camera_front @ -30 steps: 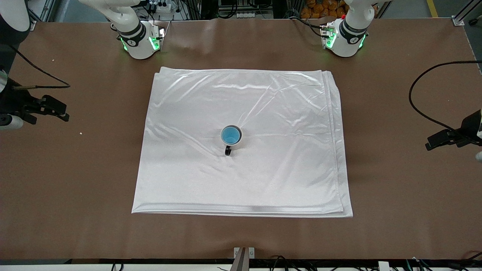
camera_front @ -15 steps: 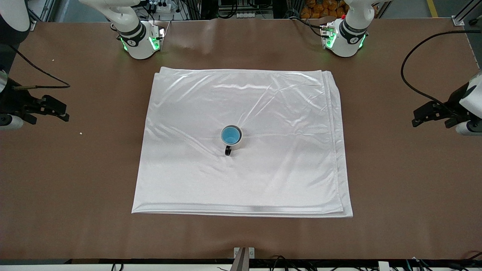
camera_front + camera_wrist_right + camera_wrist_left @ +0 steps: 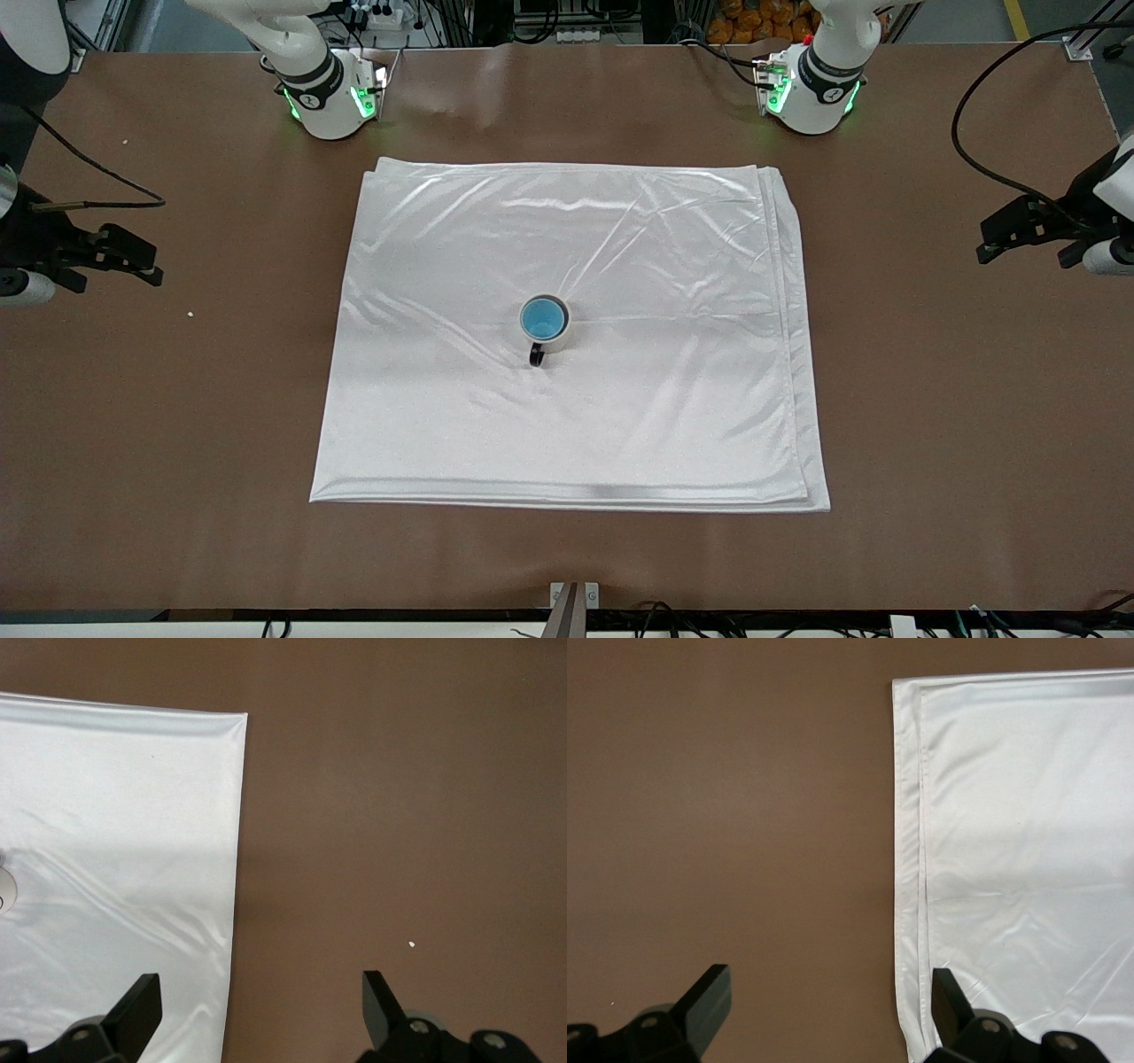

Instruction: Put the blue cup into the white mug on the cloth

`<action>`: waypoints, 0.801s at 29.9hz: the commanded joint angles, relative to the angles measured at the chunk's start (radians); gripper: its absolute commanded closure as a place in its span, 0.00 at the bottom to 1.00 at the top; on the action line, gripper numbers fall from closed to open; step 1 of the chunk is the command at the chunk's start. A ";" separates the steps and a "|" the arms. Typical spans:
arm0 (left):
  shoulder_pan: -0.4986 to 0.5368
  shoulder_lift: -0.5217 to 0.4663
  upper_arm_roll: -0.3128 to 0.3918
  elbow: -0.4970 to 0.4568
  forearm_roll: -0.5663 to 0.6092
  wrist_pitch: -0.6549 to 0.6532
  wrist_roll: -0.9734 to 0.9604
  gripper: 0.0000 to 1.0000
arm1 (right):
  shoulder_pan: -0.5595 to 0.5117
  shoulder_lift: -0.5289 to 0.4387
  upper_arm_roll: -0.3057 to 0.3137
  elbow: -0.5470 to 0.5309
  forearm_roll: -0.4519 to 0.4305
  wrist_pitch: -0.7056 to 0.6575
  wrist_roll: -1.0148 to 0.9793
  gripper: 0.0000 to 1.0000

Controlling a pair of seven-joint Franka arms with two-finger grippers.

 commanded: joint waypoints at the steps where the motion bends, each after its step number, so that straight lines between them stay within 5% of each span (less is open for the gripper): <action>1: -0.003 -0.013 -0.001 -0.004 0.001 -0.022 0.027 0.00 | -0.007 -0.026 0.006 -0.026 0.011 0.007 -0.003 0.00; 24: -0.040 -0.010 0.023 -0.001 -0.002 -0.022 0.015 0.00 | -0.008 -0.026 0.006 -0.025 0.011 0.007 -0.008 0.00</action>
